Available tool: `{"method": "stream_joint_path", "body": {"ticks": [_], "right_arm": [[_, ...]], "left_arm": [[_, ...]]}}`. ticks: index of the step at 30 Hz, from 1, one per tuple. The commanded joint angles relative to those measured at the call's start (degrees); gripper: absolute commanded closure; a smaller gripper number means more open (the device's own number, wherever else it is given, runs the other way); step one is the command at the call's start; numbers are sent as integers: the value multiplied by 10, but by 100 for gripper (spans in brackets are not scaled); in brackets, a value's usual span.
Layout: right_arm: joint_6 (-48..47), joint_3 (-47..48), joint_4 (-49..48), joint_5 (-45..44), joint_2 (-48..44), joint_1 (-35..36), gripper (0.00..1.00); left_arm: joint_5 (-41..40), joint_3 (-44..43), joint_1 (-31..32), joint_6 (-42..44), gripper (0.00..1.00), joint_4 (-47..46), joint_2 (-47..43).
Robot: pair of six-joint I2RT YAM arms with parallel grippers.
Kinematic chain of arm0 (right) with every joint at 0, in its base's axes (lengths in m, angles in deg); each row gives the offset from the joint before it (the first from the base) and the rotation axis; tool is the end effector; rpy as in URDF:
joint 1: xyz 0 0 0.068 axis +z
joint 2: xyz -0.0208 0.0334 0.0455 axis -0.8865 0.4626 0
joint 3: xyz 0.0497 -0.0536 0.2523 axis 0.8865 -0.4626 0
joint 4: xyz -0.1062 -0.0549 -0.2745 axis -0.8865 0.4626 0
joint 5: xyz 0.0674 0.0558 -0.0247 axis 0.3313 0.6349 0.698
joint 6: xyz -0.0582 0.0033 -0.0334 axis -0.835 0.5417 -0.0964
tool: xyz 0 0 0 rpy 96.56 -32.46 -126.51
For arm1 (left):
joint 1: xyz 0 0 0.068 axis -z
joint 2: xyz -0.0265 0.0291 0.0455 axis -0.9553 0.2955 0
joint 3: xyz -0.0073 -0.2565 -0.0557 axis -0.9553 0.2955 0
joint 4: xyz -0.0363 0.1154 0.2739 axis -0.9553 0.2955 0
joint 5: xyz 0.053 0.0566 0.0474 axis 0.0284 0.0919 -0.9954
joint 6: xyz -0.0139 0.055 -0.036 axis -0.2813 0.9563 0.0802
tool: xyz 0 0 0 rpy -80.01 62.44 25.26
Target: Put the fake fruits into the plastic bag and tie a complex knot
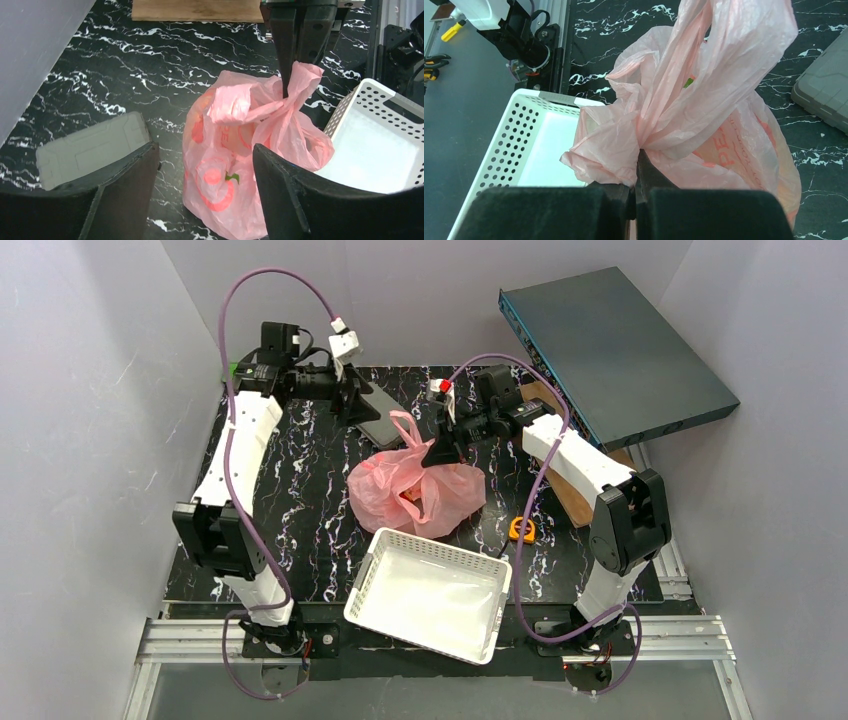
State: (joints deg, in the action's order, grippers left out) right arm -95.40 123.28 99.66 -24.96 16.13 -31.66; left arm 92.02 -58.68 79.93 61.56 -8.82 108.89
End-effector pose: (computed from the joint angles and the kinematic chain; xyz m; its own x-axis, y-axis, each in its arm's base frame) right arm 0.3537 0.2631 0.2865 -0.2408 -0.3402 -0.9090 -0.9683 0.0203 0.2489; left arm 0.3952 -0.0955 0.4045 -0.0059 0.3201 -0.9474 0.9496 0.2988 0.0951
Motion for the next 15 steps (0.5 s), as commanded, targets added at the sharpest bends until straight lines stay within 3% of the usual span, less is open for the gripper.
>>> {"method": "stream_joint_path", "body": {"ticks": [1, 7, 10, 15], "right_arm": [[-39, 23, 20, 15, -16, 3, 99], [-48, 29, 21, 14, -12, 4, 99], [-50, 33, 24, 12, -9, 4, 99], [-46, 37, 22, 3, -1, 1, 99]], "left_arm": [[35, -21, 23, 66, 32, 32, 19], [44, -26, 51, 163, 33, 74, 33], [43, -40, 65, 202, 39, 97, 43], [38, -89, 73, 258, 78, 180, 58]]}}
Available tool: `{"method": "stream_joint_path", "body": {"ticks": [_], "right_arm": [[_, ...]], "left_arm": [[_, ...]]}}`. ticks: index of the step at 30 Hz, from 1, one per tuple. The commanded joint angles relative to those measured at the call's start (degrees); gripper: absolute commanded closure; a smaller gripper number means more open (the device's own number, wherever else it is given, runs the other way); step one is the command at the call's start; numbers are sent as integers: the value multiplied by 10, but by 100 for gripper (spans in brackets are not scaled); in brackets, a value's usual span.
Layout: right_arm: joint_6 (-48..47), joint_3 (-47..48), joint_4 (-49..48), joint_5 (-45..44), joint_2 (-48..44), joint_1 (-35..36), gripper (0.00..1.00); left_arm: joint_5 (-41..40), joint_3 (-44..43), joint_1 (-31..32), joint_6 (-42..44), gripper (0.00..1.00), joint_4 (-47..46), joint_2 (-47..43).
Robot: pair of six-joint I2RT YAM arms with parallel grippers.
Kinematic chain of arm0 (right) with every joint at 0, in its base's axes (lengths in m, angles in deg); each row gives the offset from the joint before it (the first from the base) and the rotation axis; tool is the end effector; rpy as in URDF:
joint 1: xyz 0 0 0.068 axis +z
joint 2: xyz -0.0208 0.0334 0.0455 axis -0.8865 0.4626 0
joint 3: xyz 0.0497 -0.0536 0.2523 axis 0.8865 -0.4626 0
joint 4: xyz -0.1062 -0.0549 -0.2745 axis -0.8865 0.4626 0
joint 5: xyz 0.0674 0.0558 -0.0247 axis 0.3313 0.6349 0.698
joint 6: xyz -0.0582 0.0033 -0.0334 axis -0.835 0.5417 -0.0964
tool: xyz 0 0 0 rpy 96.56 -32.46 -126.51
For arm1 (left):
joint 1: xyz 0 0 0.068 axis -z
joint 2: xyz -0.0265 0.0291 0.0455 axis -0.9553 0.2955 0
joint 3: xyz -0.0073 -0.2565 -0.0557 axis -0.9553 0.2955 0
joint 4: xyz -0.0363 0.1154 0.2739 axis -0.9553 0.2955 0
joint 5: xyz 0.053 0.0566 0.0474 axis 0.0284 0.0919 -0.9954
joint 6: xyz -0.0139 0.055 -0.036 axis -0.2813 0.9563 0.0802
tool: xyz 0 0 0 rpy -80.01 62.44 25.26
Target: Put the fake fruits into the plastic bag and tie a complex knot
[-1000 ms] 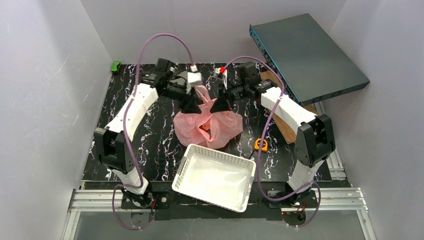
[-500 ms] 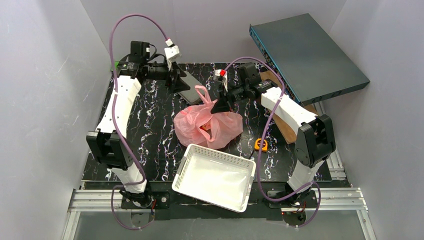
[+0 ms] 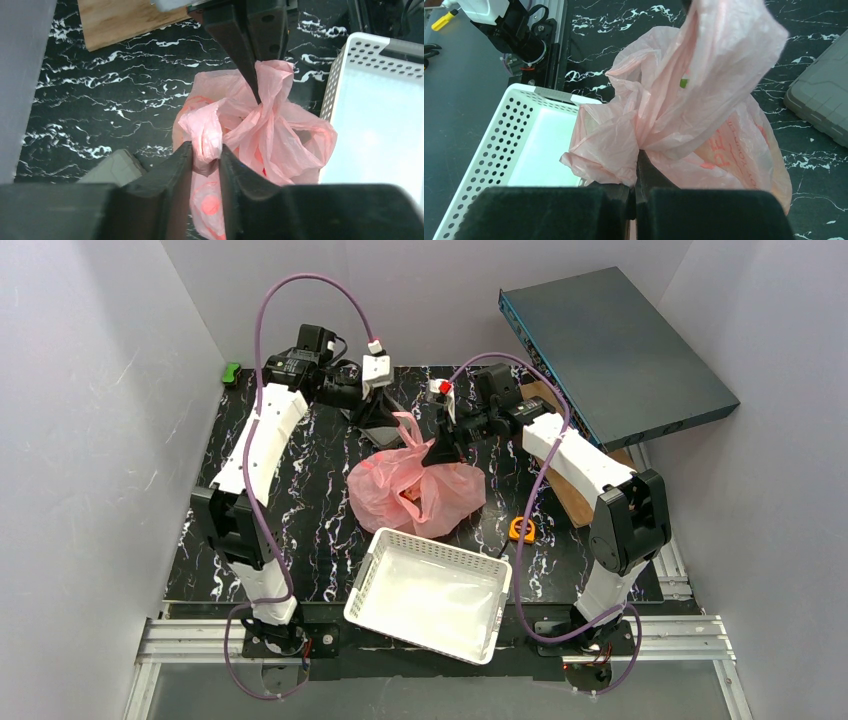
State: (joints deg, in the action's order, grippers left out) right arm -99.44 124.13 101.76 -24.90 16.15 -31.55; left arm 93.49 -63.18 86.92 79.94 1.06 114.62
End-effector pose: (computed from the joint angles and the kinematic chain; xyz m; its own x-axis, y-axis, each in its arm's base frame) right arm 0.3521 0.2631 0.2889 -0.1889 -0.3512 -0.9170 -0.9791 -0.0043 0.2033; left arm 0.3933 -0.1468 0.3807 0.1760 0.3817 -0.9074 0.9772 0.0438 0.2080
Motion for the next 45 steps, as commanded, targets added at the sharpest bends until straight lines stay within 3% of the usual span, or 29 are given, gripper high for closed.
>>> {"method": "stream_joint_path", "body": {"ticks": [1, 4, 5, 10, 13, 19, 22, 26, 31, 37, 41, 45], "right_arm": [[-1, 29, -3, 0, 1, -2, 99], [39, 24, -27, -19, 7, -10, 99], [59, 19, -46, -29, 9, -13, 99], [184, -20, -136, -128, 0, -16, 99], [272, -47, -194, -201, -15, -15, 99], [392, -54, -244, -289, -25, -10, 99], [429, -48, -249, -311, -27, -8, 99], [463, -67, -281, -305, -46, -7, 99], [467, -114, -304, -332, -80, 4, 99], [491, -113, -344, -441, -72, 38, 99], [524, -85, -353, -526, -54, 42, 99], [531, -94, -350, -590, -68, 49, 99]], "left_arm": [[18, -54, 3, 88, 84, 106, 3], [-2, -61, 4, 85, 100, 132, -5], [-12, -57, 3, 42, 100, 110, -12], [28, 18, 4, -318, 100, -80, -55], [51, 113, 29, -456, 100, -132, -80], [-11, 271, 99, -537, 100, -191, -113], [-110, 302, 124, -562, 100, -196, -87], [-237, 359, 108, -632, 100, -263, -59], [-297, 387, 75, -657, 100, -372, -56], [-324, 359, 61, -625, 100, -456, -14], [-257, 326, 31, -616, 100, -493, -12], [-213, 349, 34, -599, 100, -496, -80]]}}
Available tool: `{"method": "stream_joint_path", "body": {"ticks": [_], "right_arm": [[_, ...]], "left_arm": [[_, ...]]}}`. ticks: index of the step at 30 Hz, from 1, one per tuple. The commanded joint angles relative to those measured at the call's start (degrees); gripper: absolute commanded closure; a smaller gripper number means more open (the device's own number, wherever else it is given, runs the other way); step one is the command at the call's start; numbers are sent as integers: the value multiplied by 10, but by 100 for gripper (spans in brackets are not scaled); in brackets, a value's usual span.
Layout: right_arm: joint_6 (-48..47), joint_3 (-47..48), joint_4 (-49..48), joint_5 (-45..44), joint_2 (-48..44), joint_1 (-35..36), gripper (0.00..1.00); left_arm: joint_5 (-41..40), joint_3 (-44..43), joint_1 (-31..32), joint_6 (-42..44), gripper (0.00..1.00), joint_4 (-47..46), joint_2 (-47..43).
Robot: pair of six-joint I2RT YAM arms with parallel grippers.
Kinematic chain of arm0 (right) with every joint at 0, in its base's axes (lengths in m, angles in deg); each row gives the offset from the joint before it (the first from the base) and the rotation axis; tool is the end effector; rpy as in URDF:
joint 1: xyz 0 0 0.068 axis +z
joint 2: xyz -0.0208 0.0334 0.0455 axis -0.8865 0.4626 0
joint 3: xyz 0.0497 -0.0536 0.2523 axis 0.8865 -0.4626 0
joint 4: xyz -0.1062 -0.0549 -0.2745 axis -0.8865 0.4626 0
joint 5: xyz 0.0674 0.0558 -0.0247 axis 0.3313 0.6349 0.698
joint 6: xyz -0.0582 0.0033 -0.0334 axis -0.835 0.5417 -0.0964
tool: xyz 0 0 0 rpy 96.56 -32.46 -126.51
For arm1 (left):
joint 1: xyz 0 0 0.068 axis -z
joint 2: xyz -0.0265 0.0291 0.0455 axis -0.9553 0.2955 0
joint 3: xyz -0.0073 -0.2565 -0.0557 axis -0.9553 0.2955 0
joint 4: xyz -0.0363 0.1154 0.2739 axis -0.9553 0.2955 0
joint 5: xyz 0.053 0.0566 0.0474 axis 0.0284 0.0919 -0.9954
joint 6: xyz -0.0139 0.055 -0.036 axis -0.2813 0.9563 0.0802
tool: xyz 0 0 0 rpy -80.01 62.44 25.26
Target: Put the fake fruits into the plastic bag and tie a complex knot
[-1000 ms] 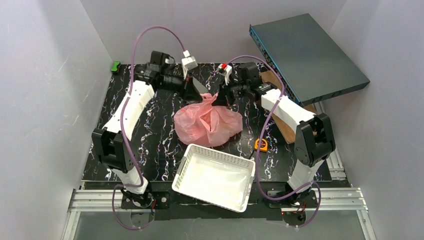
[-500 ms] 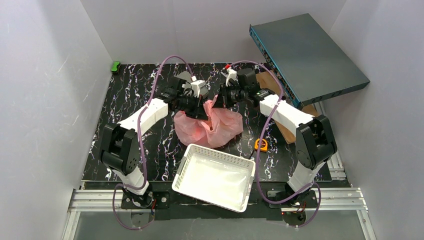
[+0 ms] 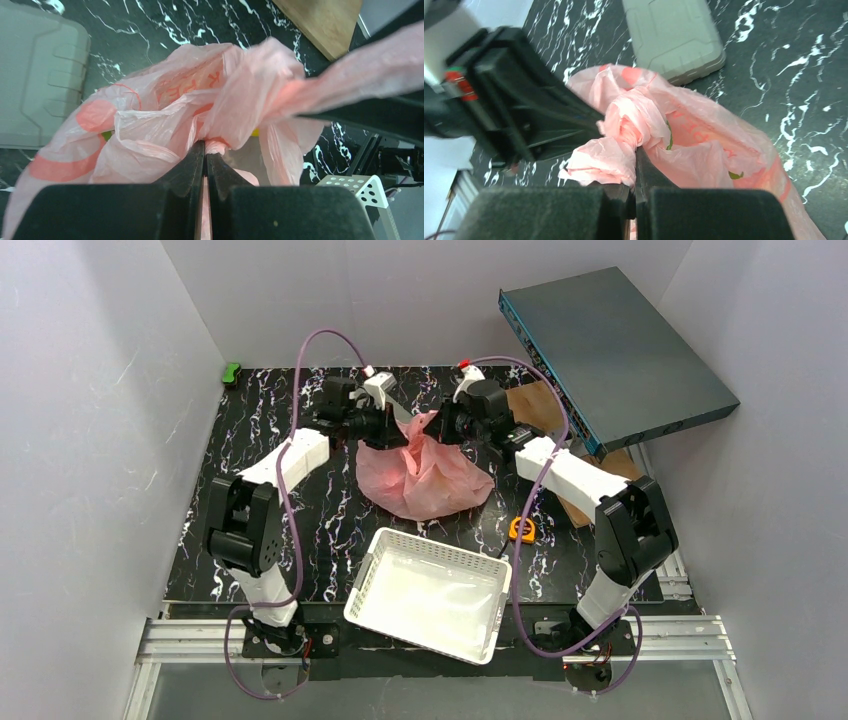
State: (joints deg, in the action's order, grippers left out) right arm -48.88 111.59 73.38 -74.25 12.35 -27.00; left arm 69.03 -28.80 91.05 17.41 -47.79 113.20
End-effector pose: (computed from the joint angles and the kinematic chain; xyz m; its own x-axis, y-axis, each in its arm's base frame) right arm 0.3673 0.2705 0.2696 -0.5665 0.1726 -0.8058 -0.4686 0.7369 0.4873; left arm 0.4168 -0.1702 0.2296 -0.5725 0.0881 -0.8151 0.6651 0.6312 -0.3989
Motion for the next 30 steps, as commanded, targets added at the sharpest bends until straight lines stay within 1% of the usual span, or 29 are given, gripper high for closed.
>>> {"method": "stream_joint_path", "body": {"ticks": [1, 3, 5, 8, 10, 11, 13, 14, 15, 17, 19, 21, 24, 25, 26, 28, 30], "right_arm": [[29, 29, -55, -104, -34, 3, 99], [37, 14, -57, -111, -42, 4, 99], [45, 0, -63, -113, -47, 8, 99], [48, -9, -68, -108, -50, 16, 99], [54, -12, -75, -108, -53, 20, 99], [57, -11, -74, -107, -54, 22, 99], [42, -10, -66, -128, -55, 26, 99], [38, -15, -72, -118, -58, 25, 99], [34, -18, -72, -104, -61, 23, 99], [33, -26, -72, -69, -73, 23, 99], [50, -55, -101, -18, -83, 23, 99], [61, -73, -123, 29, -89, 25, 99], [57, -95, -132, 60, -99, 26, 99], [45, -99, -130, 72, -104, 25, 93], [28, -99, -119, 87, -111, 21, 83], [-31, -85, -74, 123, -123, 7, 57], [-110, -57, 1, 133, -134, -6, 38]], "left_arm": [[36, 16, -6, 18, 100, 0, -83], [25, 41, 3, -12, 100, 16, -110], [6, 67, 17, -67, 100, 26, -118], [3, 93, 36, -158, 100, 27, -94], [-7, 93, 52, -197, 100, 27, -72], [-22, 92, 58, -212, 100, 26, -64], [-34, 101, 60, -244, 100, -13, -48], [-65, 100, 62, -259, 100, -17, -42], [-84, 98, 62, -270, 100, -22, -34], [-75, 90, 62, -257, 100, -44, -14], [-72, 79, 64, -249, 100, -71, 10], [-54, 69, 63, -248, 100, -95, 34], [-17, 38, 58, -242, 100, -104, 64], [-6, 30, 55, -243, 100, -107, 71], [4, 26, 52, -244, 100, -110, 74], [25, 26, 44, -245, 100, -114, 75], [38, 33, 40, -245, 100, -118, 71]]}}
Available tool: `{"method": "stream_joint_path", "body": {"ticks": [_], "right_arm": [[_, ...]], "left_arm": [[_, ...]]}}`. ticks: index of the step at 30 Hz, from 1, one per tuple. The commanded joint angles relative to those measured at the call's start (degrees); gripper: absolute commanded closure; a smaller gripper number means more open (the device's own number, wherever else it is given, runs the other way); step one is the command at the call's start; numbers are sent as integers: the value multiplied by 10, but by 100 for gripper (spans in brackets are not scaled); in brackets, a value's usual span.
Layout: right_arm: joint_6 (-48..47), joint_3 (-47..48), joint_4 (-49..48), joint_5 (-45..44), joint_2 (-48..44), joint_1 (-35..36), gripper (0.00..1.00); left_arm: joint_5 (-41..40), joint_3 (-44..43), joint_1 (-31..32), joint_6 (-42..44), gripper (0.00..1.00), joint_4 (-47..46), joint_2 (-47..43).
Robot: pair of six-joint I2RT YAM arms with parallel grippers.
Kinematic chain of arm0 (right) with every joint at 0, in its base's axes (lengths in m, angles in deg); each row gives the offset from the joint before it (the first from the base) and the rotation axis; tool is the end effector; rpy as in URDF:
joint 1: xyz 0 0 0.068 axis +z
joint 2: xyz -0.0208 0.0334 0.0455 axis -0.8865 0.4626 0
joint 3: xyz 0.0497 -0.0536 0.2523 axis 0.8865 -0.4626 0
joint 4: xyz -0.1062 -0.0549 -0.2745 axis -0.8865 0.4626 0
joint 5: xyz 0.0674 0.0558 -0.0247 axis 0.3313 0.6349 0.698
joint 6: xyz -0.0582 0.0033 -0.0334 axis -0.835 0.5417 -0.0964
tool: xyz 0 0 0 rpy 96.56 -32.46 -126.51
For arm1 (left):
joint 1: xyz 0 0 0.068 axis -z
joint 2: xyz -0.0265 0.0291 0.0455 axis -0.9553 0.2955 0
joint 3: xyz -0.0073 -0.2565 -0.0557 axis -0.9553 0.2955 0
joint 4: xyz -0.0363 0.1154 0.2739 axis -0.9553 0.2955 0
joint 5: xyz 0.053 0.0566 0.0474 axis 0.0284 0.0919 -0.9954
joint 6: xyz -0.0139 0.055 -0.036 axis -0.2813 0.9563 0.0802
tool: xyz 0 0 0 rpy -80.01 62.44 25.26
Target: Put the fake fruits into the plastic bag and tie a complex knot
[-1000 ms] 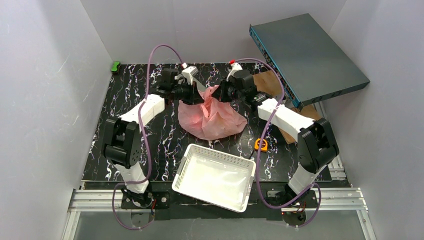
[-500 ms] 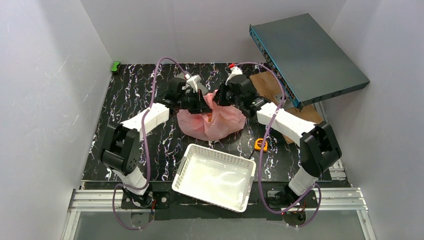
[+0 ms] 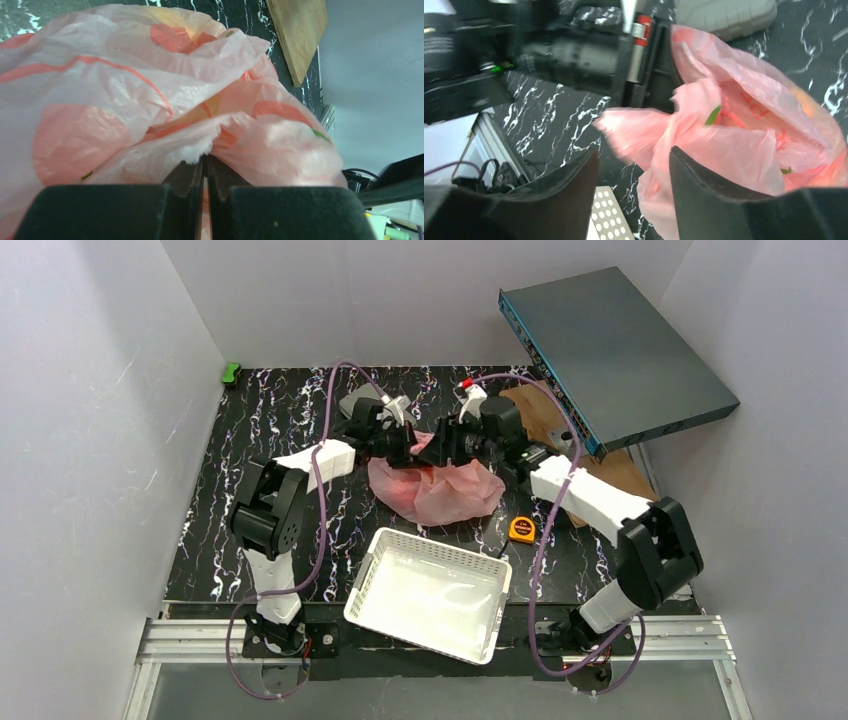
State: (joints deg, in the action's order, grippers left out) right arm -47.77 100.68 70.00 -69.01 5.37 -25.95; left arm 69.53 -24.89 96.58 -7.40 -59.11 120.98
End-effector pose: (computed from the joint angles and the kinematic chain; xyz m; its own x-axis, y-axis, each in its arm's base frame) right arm 0.3302 0.2594 0.2510 -0.6132 0.1405 -0.7773 -0.5173 0.6723 0.5296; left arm 0.4094 -0.2149 0.1649 -0.8181 -0.1019 -0.5660 0.4194 0.5678 -0.7083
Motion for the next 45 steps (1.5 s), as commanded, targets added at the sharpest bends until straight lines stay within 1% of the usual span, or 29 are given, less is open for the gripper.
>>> {"method": "stream_joint_path", "body": {"ticks": [1, 4, 6, 8, 11, 13, 15, 17, 18, 19, 23, 27, 28, 30, 33, 35, 36, 38, 41, 42, 43, 45], "right_arm": [[-165, 63, 66, 75, -70, -22, 31], [-300, 74, 122, 40, -85, -29, 16], [-380, 69, 139, 40, -85, -35, 9], [-450, 69, 170, 65, -74, -41, 8], [-520, 99, 261, 124, -39, -56, 8], [-545, 130, 337, 163, -12, -67, 11], [-565, 140, 389, 168, 8, -72, 14], [-570, 124, 395, 161, 13, -72, 16], [-568, 114, 391, 162, 17, -72, 20], [-562, 103, 383, 164, 21, -72, 25], [-497, 87, 320, 222, 48, -65, 60], [-400, 98, 230, 268, 72, -41, 89], [-376, 100, 204, 273, 76, -35, 93], [-348, 105, 163, 269, 84, -17, 94], [-326, 124, 125, 264, 97, 8, 92], [-322, 133, 122, 275, 94, 13, 84], [-327, 134, 132, 285, 86, 13, 77], [-357, 130, 177, 311, 54, 1, 66], [-376, 114, 230, 341, -8, -51, 39], [-377, 115, 240, 347, -24, -70, 33], [-375, 118, 247, 344, -36, -85, 32], [-368, 131, 252, 325, -43, -111, 33]], "left_arm": [[36, -4, -18, 3, 100, -4, -10], [51, 3, -20, 7, 100, -8, -18], [61, 7, -20, 6, 100, -15, -21], [67, 8, -20, 3, 100, -19, -22], [68, 7, -21, -8, 100, -19, -23], [68, 6, -20, -16, 100, -18, -23], [67, 10, -20, -26, 100, -21, -25], [68, 14, -20, -31, 100, -23, -24], [69, 17, -20, -36, 100, -28, -24], [71, 20, -20, -41, 100, -32, -23], [99, 15, -20, -67, 100, -51, -16], [131, -6, -26, -56, 100, -22, -25], [138, -9, -30, -59, 100, -22, -28], [145, -17, -37, -59, 100, -18, -30], [157, -38, -54, -40, 100, 3, -24], [173, -45, -65, -39, 100, 8, -17], [184, -46, -68, -38, 100, 8, -15], [205, -43, -71, -35, 100, 10, -18], [218, -15, -71, -32, 100, -4, -31], [217, -4, -71, -35, 100, -14, -35], [216, 6, -72, -42, 100, -26, -37], [215, 17, -72, -53, 100, -43, -38]]}}
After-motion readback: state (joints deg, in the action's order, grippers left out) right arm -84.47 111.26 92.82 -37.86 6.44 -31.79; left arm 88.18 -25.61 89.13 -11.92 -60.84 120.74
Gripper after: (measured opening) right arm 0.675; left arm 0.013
